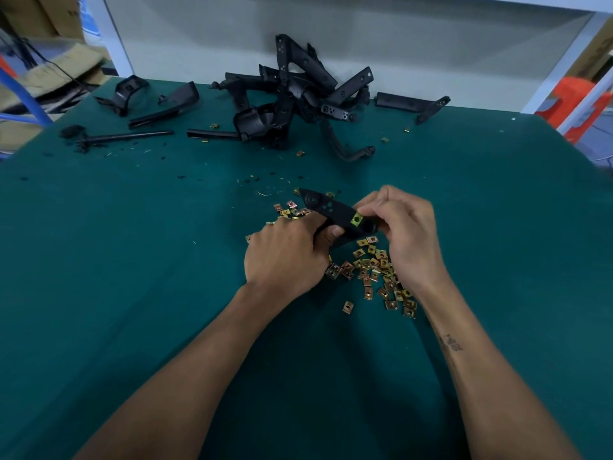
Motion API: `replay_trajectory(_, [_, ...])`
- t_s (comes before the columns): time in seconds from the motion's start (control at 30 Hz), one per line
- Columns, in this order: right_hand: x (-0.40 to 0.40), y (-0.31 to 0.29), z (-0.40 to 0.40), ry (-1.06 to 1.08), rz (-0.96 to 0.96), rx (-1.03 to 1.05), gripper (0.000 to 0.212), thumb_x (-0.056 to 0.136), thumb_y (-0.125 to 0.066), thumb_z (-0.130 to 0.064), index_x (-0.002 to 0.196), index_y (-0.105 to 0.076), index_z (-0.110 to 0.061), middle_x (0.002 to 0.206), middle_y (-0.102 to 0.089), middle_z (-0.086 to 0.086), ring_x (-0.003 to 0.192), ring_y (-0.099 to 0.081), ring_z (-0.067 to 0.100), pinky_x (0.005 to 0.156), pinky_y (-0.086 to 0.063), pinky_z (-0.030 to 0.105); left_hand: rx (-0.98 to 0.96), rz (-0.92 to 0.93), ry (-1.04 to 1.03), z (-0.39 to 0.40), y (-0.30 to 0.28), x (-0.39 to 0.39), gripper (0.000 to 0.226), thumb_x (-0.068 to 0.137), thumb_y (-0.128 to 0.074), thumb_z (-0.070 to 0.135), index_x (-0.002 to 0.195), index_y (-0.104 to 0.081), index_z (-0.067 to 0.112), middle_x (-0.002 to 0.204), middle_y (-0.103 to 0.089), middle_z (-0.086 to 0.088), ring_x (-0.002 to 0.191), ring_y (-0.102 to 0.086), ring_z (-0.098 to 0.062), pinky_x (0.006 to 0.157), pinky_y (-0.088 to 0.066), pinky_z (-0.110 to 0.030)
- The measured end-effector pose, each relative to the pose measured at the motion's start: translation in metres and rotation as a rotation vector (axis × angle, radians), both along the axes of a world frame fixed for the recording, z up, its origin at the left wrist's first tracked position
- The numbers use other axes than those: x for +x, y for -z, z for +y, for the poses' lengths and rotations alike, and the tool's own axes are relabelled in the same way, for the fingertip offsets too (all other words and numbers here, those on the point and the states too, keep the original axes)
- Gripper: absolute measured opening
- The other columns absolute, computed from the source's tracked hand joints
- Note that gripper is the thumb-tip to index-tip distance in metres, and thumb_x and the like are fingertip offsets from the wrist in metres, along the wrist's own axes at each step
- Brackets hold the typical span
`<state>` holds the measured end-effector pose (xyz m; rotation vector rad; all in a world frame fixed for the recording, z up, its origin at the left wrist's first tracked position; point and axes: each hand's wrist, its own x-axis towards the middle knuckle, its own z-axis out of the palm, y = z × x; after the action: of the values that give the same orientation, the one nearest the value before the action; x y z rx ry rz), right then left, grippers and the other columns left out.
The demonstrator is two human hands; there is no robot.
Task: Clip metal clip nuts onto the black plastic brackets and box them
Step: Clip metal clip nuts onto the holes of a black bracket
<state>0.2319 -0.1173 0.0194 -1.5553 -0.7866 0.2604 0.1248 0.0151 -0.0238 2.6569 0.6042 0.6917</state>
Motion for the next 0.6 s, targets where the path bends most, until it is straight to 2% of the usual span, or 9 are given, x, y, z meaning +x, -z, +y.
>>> replay_trajectory(0.1, [0.005,-0.002,-0.003,-0.033,0.106,0.002,0.032,0.085,-0.049,-0.02,0.062,-0.07,-0.025,0.081,-0.069,0.009,0.089,-0.064,0.022,0.082,-0.049,0.04,-0.019,0.0,-0.012,0.001,0.0,0.001,0.042,0.099,-0.034,0.064,0.107,-0.062,0.034,0.081,-0.068,-0.007,0.076,-0.063,-0.041,0.059,-0.037,-0.037])
replay_trajectory(0.2, [0.012,-0.002,-0.012,-0.094,0.093,-0.003,0.041,0.099,-0.038,-0.029,0.097,-0.079,-0.025,0.105,-0.077,0.001,0.106,-0.069,0.016,0.086,-0.055,0.034,-0.13,-0.006,-0.065,0.007,-0.002,0.006,0.041,0.098,-0.029,0.066,0.098,-0.054,0.033,0.079,-0.063,-0.002,0.076,-0.06,-0.039,0.061,-0.037,-0.039])
replay_trajectory(0.23, [0.014,-0.001,-0.015,-0.024,0.033,-0.037,0.04,0.101,-0.038,-0.03,0.103,-0.078,-0.026,0.107,-0.077,-0.003,0.103,-0.069,0.016,0.083,-0.055,0.033,-0.2,-0.012,-0.091,0.011,-0.003,0.007,0.042,0.098,-0.029,0.067,0.093,-0.051,0.03,0.079,-0.062,0.0,0.077,-0.059,-0.038,0.062,-0.038,-0.039])
replay_trajectory(0.3, [0.02,0.005,-0.02,0.204,-0.184,-0.175,0.025,0.1,-0.051,-0.025,0.098,-0.076,-0.026,0.094,-0.076,-0.009,0.085,-0.069,0.015,0.074,-0.055,0.035,-0.345,-0.051,-0.139,0.02,-0.004,0.009,0.048,0.099,-0.031,0.068,0.078,-0.046,0.027,0.075,-0.059,0.006,0.075,-0.057,-0.034,0.061,-0.037,-0.038])
replay_trajectory(0.37, [0.027,0.012,-0.024,0.254,-0.434,-0.412,0.016,0.093,-0.065,-0.012,0.092,-0.077,-0.023,0.088,-0.073,-0.013,0.082,-0.067,0.009,0.077,-0.058,0.037,-0.418,-0.095,-0.164,0.024,-0.004,0.009,0.051,0.099,-0.032,0.068,0.072,-0.044,0.026,0.071,-0.056,0.007,0.073,-0.057,-0.03,0.058,-0.034,-0.036])
replay_trajectory(0.43, [0.029,0.018,-0.025,0.173,-0.474,-0.592,0.017,0.088,-0.07,-0.007,0.095,-0.08,-0.02,0.092,-0.071,-0.011,0.09,-0.066,0.009,0.081,-0.059,0.04,-0.37,-0.077,-0.15,0.021,-0.005,0.008,0.051,0.1,-0.033,0.067,0.074,-0.043,0.025,0.071,-0.056,0.007,0.072,-0.056,-0.031,0.058,-0.034,-0.037])
replay_trajectory(0.5, [0.028,0.021,-0.022,0.129,-0.444,-0.653,0.021,0.086,-0.071,-0.005,0.1,-0.08,-0.018,0.096,-0.069,-0.009,0.093,-0.065,0.011,0.083,-0.058,0.037,-0.263,-0.036,-0.125,0.015,-0.004,0.007,0.045,0.101,-0.033,0.065,0.081,-0.047,0.027,0.075,-0.06,0.002,0.073,-0.056,-0.036,0.06,-0.038,-0.039])
replay_trajectory(0.6, [0.027,0.022,-0.017,0.142,-0.428,-0.687,0.021,0.085,-0.071,-0.002,0.096,-0.08,-0.018,0.089,-0.066,-0.011,0.084,-0.061,0.001,0.072,-0.05,0.014,-0.124,-0.013,-0.086,0.007,-0.003,0.005,0.04,0.101,-0.034,0.062,0.098,-0.057,0.03,0.084,-0.066,-0.007,0.077,-0.058,-0.04,0.061,-0.037,-0.039])
